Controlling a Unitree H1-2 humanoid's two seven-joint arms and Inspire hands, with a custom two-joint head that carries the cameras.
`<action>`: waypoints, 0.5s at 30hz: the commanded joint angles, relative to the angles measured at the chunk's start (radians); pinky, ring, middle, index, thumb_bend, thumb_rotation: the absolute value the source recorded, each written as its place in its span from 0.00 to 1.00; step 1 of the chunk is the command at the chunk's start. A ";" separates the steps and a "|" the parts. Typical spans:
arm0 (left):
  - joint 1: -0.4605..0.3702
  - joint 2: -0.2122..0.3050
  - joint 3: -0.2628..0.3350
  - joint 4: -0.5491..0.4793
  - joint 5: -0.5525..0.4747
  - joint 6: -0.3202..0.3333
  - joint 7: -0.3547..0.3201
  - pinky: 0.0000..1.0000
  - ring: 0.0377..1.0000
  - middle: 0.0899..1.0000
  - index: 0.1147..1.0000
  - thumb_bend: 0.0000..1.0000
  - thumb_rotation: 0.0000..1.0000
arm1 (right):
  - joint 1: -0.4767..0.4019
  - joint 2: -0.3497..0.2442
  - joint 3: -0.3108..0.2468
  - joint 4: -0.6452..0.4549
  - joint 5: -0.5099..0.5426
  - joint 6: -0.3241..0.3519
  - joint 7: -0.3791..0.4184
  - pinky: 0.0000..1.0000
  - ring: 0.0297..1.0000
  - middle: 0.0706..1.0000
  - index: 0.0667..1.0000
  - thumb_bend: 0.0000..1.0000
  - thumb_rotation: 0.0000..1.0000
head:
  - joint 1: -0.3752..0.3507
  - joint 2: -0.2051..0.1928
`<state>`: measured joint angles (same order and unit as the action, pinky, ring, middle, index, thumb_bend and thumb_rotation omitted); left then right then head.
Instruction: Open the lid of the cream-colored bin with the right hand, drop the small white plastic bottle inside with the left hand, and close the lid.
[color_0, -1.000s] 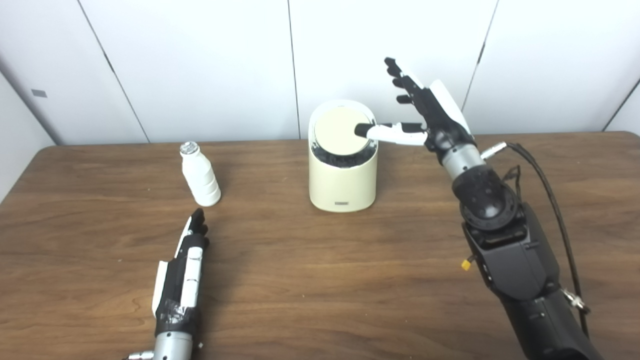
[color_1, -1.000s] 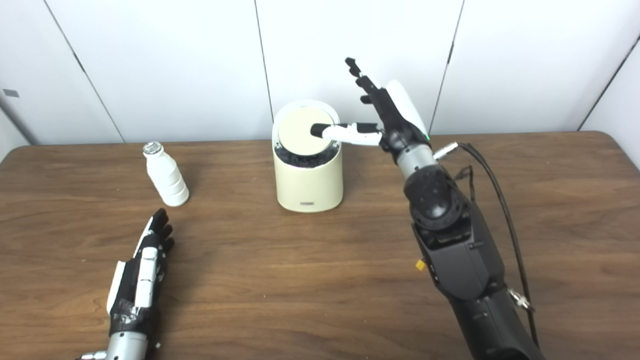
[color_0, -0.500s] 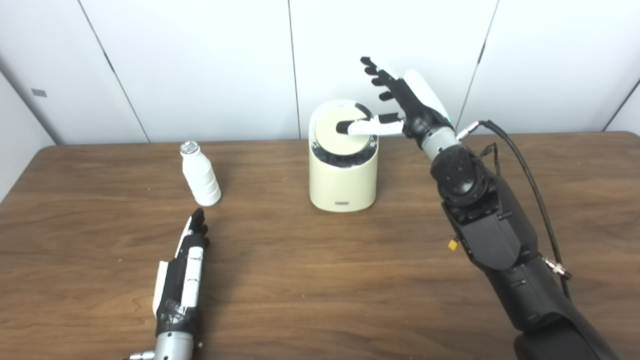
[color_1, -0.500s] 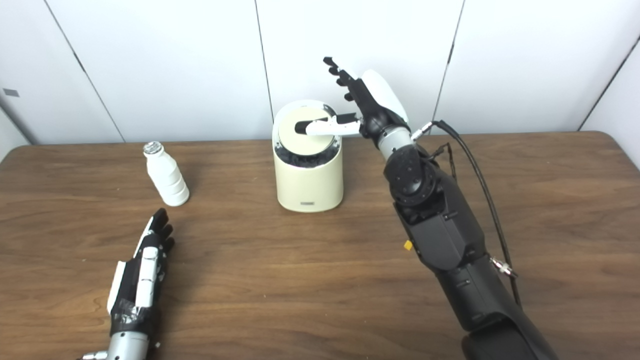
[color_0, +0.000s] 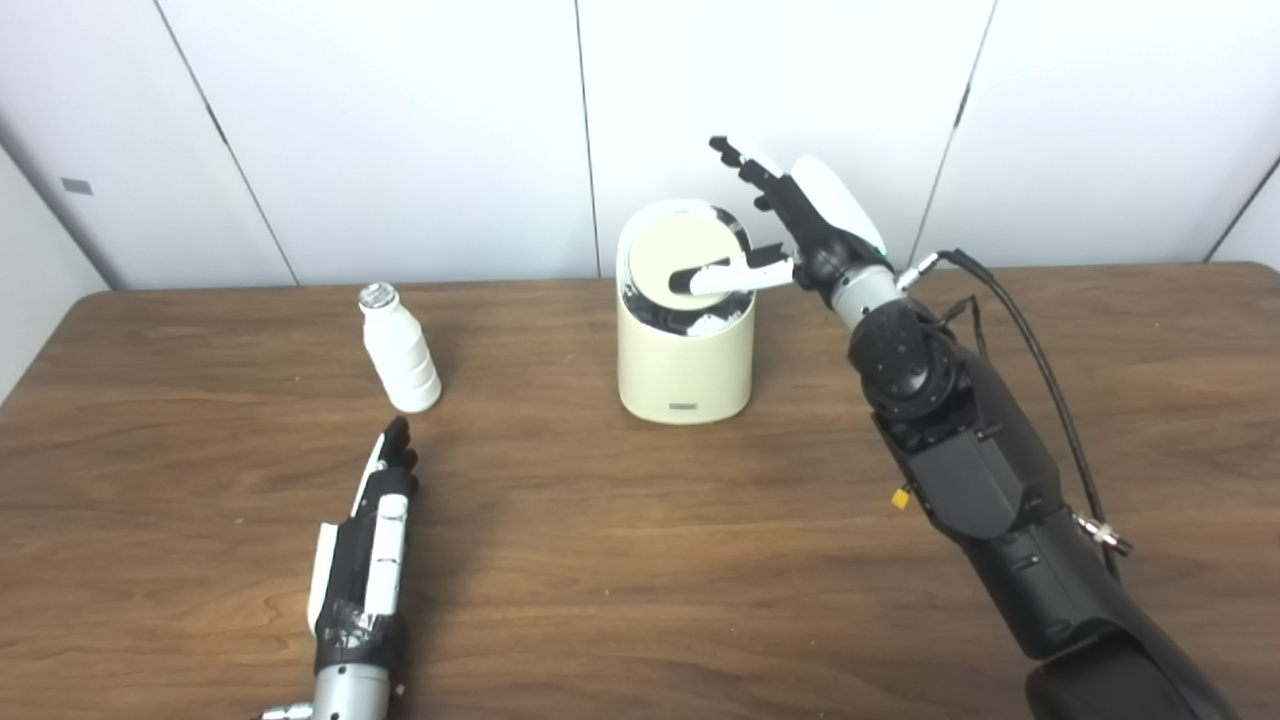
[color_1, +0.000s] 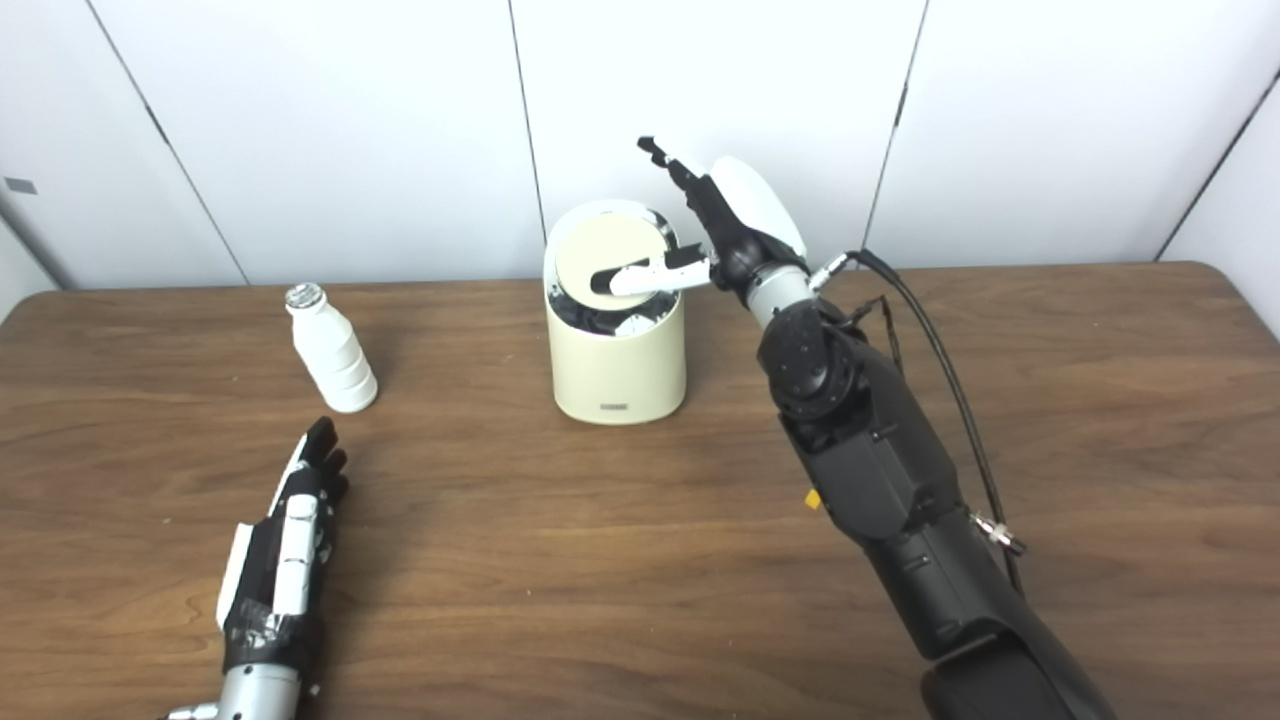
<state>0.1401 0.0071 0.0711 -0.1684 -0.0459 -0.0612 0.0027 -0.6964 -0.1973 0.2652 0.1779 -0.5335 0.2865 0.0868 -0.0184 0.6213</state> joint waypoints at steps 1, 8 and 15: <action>0.015 -0.012 -0.011 0.020 -0.007 0.001 -0.002 1.00 0.99 1.00 0.98 0.56 0.91 | -0.065 -0.004 -0.002 -0.014 -0.013 -0.035 -0.014 0.82 0.91 0.92 0.92 0.90 0.36 | -0.001 0.003; 0.015 -0.013 -0.013 0.017 -0.004 0.004 -0.001 1.00 0.99 0.99 0.98 0.55 0.93 | -0.078 -0.012 0.021 0.018 -0.036 -0.045 -0.009 0.86 0.91 0.91 0.92 0.89 0.38 | 0.000 0.009; 0.016 -0.016 -0.015 0.016 -0.006 -0.005 -0.001 1.00 0.99 1.00 0.98 0.56 0.92 | -0.090 -0.012 0.023 0.062 -0.025 -0.069 -0.005 0.90 0.92 0.92 0.93 0.88 0.41 | 0.002 0.015</action>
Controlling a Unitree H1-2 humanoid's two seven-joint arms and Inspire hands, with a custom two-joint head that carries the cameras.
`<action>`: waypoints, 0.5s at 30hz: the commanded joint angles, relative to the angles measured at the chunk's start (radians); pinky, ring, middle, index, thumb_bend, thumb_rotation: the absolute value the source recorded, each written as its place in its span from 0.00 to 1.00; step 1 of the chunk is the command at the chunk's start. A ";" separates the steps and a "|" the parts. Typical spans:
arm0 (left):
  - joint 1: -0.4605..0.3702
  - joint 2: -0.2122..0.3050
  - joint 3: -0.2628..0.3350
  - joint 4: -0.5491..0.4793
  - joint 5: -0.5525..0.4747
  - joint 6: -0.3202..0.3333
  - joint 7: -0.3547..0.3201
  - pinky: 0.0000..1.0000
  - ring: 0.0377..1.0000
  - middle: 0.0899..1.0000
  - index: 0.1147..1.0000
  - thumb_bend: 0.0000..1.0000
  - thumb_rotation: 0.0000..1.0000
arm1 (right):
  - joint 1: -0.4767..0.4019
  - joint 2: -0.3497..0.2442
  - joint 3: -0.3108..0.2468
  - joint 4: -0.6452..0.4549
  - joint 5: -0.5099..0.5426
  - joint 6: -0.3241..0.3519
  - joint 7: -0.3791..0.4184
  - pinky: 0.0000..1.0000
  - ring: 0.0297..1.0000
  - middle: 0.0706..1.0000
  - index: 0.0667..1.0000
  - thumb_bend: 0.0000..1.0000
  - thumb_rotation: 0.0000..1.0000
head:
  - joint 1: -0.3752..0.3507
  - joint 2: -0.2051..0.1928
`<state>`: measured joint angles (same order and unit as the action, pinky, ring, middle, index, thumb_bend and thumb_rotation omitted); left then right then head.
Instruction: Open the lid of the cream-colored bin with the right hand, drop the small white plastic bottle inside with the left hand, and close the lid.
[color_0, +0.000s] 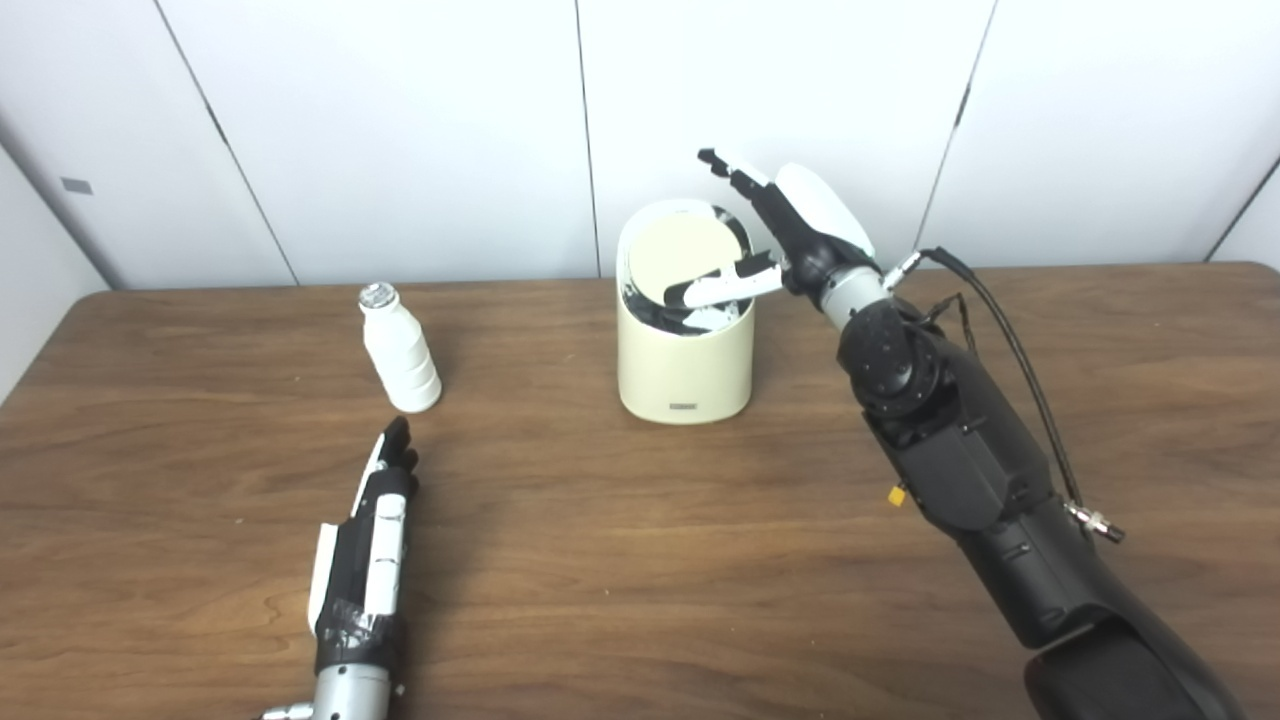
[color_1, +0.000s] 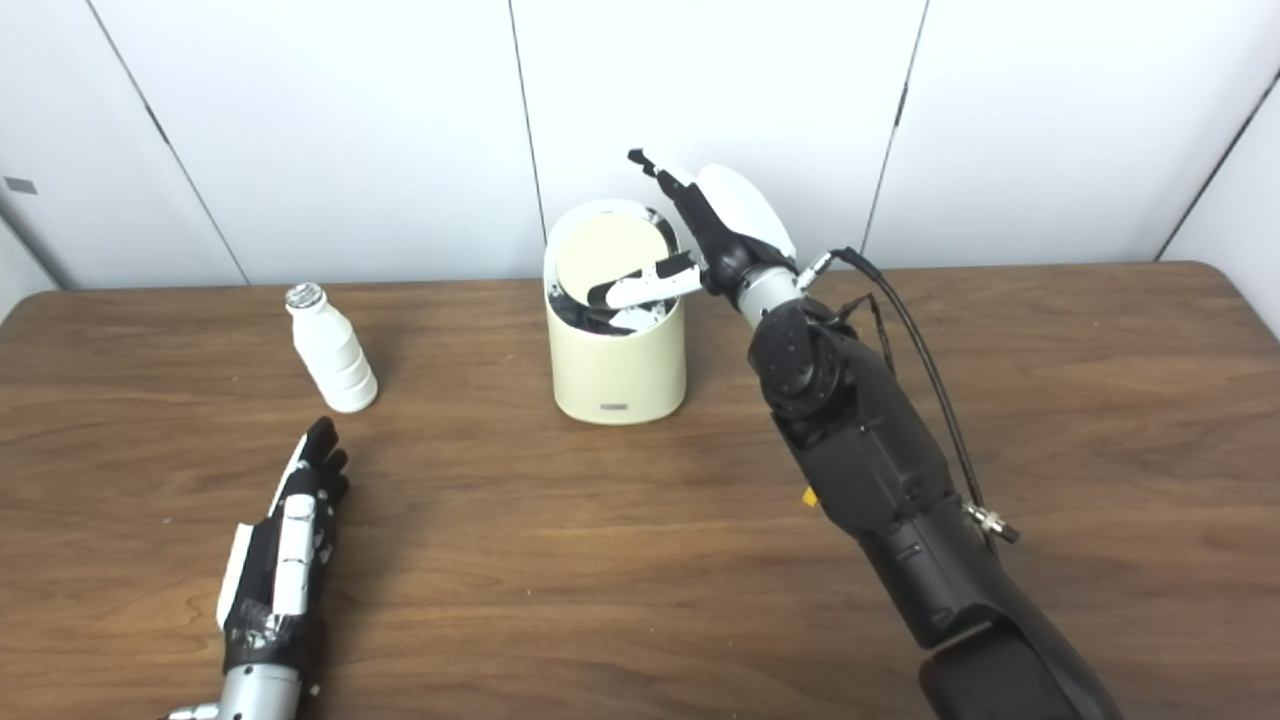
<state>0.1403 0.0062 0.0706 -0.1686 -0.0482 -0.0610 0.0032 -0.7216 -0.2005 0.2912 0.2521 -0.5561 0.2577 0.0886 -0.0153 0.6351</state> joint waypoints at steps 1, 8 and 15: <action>0.017 -0.016 -0.015 0.016 -0.002 -0.008 -0.001 1.00 0.98 0.99 0.98 0.56 0.92 | -0.066 -0.010 -0.004 -0.007 -0.002 -0.045 -0.009 0.90 0.92 0.92 0.92 0.88 0.41 | -0.001 0.002; 0.020 -0.020 -0.015 0.001 0.001 0.009 0.002 1.00 0.99 0.99 0.98 0.58 0.92 | -0.067 -0.022 -0.002 0.010 -0.013 -0.076 -0.016 0.95 0.93 0.92 0.92 0.88 0.36 | 0.000 0.008; 0.020 -0.021 -0.015 -0.003 0.001 0.005 0.002 1.00 0.99 1.00 0.98 0.56 0.92 | -0.062 -0.032 0.001 0.019 -0.030 -0.100 -0.027 0.95 0.92 0.92 0.91 0.89 0.31 | 0.001 0.014</action>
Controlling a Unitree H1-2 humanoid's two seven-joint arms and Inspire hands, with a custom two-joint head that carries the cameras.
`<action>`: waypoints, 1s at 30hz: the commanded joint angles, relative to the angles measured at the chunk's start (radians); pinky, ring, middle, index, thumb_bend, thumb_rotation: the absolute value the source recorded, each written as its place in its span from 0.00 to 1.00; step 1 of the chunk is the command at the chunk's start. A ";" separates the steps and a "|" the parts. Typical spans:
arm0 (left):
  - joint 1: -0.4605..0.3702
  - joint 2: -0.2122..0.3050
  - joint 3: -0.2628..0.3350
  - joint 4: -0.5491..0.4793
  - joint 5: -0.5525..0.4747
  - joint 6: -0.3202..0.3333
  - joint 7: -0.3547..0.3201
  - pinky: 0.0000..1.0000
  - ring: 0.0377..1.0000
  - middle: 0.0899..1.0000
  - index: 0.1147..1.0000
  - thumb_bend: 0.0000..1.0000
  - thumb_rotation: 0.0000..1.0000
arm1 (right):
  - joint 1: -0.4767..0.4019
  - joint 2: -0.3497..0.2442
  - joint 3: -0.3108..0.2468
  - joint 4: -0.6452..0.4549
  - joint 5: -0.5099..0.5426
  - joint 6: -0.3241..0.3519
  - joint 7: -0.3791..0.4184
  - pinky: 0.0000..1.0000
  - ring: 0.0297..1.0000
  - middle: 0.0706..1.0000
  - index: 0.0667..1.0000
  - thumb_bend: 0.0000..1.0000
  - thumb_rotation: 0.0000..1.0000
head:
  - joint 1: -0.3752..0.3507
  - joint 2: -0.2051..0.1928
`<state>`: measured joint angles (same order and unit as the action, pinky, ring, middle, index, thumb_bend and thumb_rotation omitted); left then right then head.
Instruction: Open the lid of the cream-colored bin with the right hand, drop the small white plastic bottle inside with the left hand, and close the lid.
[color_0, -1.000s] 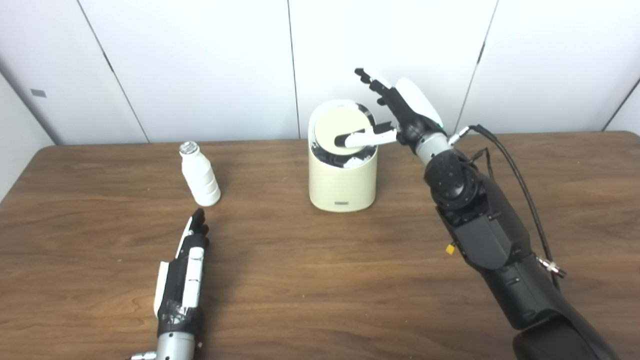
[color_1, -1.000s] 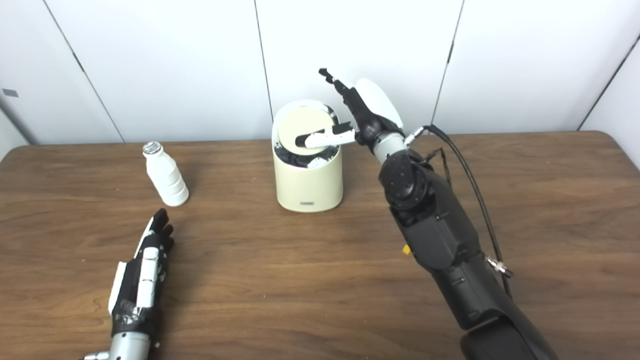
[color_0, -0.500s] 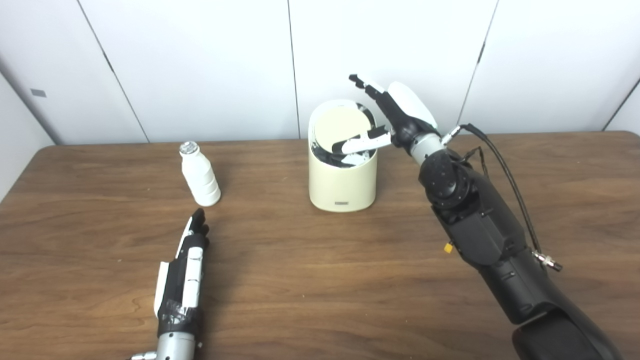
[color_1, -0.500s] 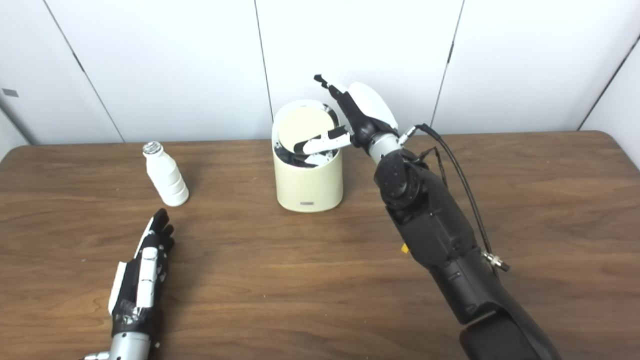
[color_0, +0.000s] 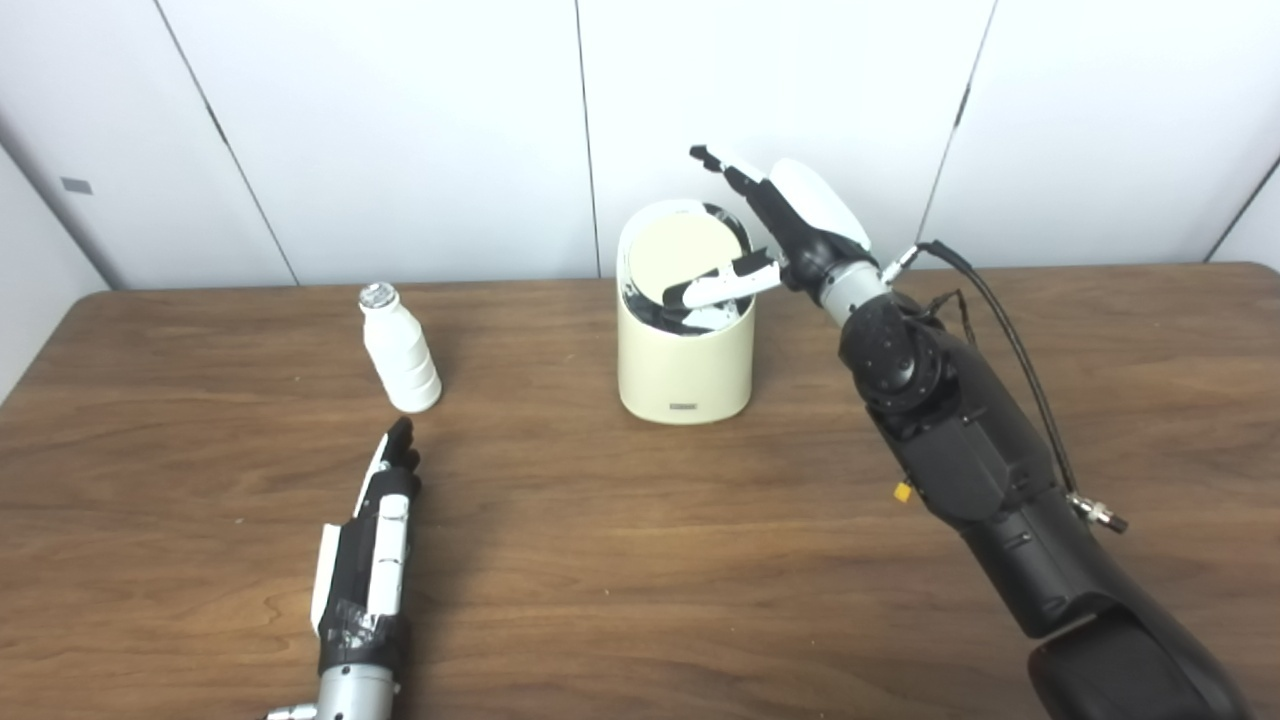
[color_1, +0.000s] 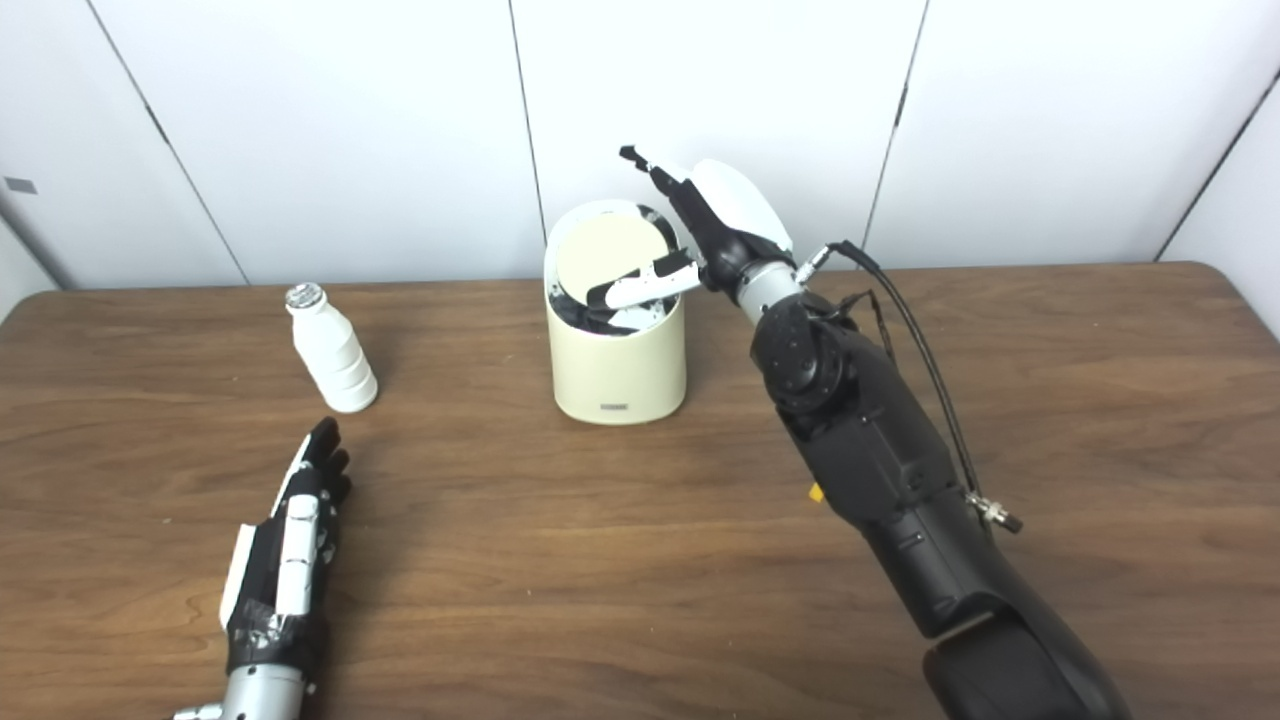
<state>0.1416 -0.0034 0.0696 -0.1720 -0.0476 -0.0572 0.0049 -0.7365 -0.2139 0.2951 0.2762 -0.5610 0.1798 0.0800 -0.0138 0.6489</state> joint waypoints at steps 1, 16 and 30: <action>0.019 -0.012 -0.013 0.001 0.000 0.000 0.000 1.00 0.99 1.00 0.98 0.55 0.92 | -0.045 -0.020 -0.003 -0.006 -0.026 -0.024 -0.020 0.95 0.93 0.92 0.91 0.89 0.32 | -0.001 0.001; 0.018 -0.010 -0.010 -0.001 -0.002 -0.004 0.001 1.00 0.99 1.00 0.98 0.57 0.91 | -0.031 -0.031 0.000 0.002 -0.041 -0.057 -0.038 0.94 0.92 0.91 0.91 0.91 0.30 | 0.000 0.009; 0.019 -0.009 -0.013 -0.004 0.012 0.001 0.005 1.00 0.99 0.99 0.98 0.58 0.92 | -0.029 -0.024 -0.003 0.004 -0.025 -0.050 -0.031 0.95 0.92 0.91 0.91 0.94 0.25 | 0.000 0.013</action>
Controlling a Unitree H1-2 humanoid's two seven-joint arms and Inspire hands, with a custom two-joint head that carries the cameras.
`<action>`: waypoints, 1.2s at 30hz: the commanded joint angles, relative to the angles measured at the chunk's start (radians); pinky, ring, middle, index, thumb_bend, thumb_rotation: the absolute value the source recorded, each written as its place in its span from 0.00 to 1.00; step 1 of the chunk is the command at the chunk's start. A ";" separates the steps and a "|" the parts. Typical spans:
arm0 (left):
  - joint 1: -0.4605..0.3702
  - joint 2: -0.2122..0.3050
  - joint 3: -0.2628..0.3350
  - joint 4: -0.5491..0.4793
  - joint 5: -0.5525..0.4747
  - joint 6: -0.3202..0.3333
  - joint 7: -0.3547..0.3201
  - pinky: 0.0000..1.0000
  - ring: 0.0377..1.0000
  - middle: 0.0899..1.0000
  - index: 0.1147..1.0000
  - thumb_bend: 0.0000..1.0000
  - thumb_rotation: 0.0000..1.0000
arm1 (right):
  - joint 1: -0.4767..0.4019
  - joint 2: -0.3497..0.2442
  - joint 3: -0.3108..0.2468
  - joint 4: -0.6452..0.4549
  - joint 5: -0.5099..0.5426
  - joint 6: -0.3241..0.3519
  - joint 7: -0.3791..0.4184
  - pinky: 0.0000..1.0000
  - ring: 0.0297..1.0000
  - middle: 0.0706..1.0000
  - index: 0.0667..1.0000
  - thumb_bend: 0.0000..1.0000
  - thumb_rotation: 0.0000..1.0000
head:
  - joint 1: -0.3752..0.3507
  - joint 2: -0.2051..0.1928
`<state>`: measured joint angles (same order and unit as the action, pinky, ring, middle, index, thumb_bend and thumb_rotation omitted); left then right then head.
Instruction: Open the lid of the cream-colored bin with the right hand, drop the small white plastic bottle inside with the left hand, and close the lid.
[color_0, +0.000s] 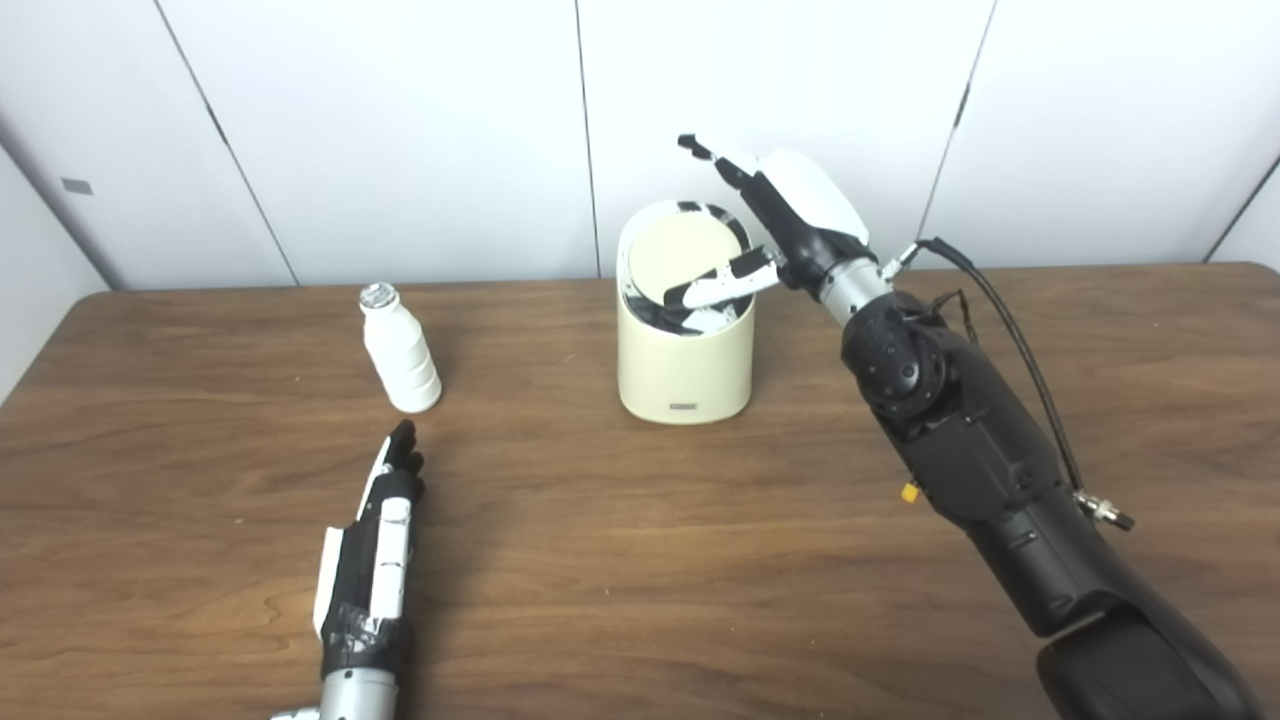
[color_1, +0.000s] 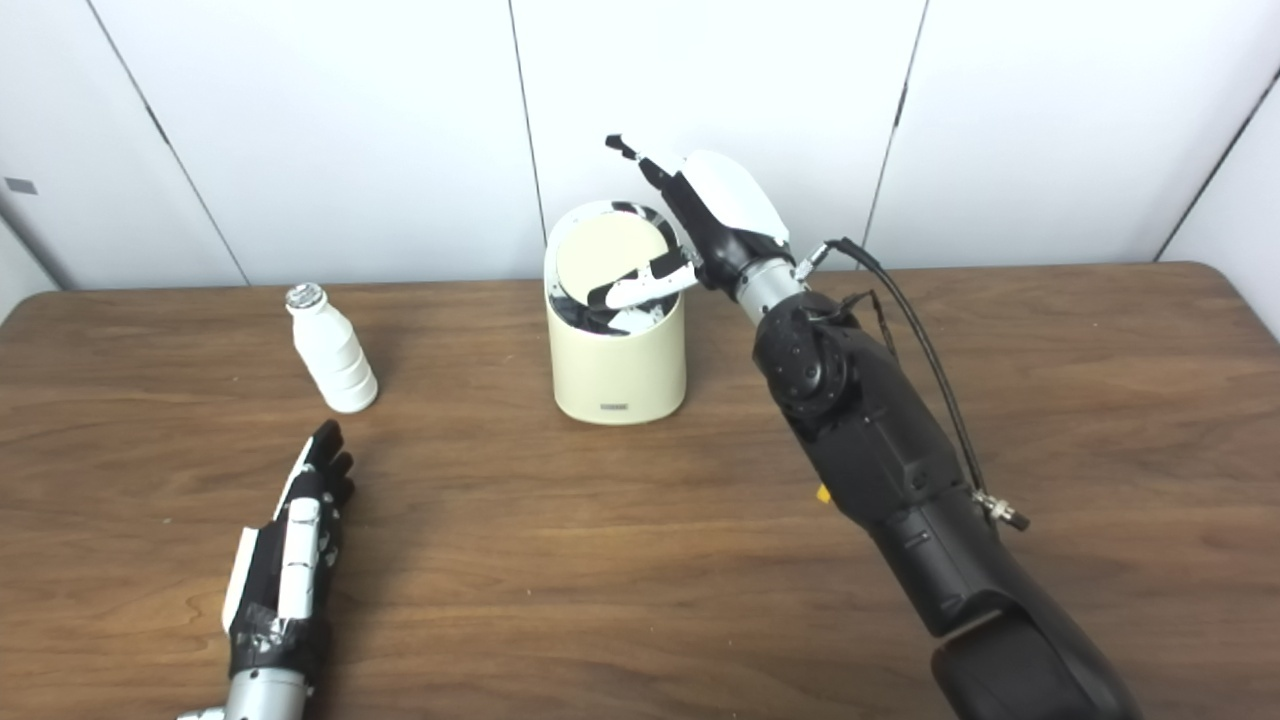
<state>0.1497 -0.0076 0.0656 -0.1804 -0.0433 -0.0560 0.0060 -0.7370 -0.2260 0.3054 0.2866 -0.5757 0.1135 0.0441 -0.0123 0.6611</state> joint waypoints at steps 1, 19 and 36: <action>0.011 -0.005 -0.008 0.006 0.008 -0.003 0.004 1.00 0.99 0.99 0.98 0.57 0.93 | -0.026 -0.003 -0.027 -0.011 0.009 0.030 0.010 0.94 0.92 0.91 0.91 0.91 0.29 | -0.001 0.001; 0.016 -0.004 -0.005 -0.010 -0.010 0.015 0.001 1.00 0.99 1.00 0.98 0.58 0.93 | -0.028 0.161 -0.445 -0.127 0.639 0.356 0.069 1.00 0.97 0.94 0.93 0.76 0.45 | 0.001 0.007; 0.016 -0.005 -0.004 -0.012 -0.007 0.013 0.004 1.00 0.99 0.99 0.97 0.57 0.93 | -0.002 0.079 -0.285 -0.156 0.535 0.308 0.011 0.90 0.93 0.92 0.88 0.83 0.35 | 0.000 0.010</action>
<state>0.1551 -0.0083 0.0668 -0.1885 -0.0520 -0.0548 0.0059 -0.6952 -0.1255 -0.0030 0.1634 0.0087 0.4672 0.0613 -0.0107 0.6703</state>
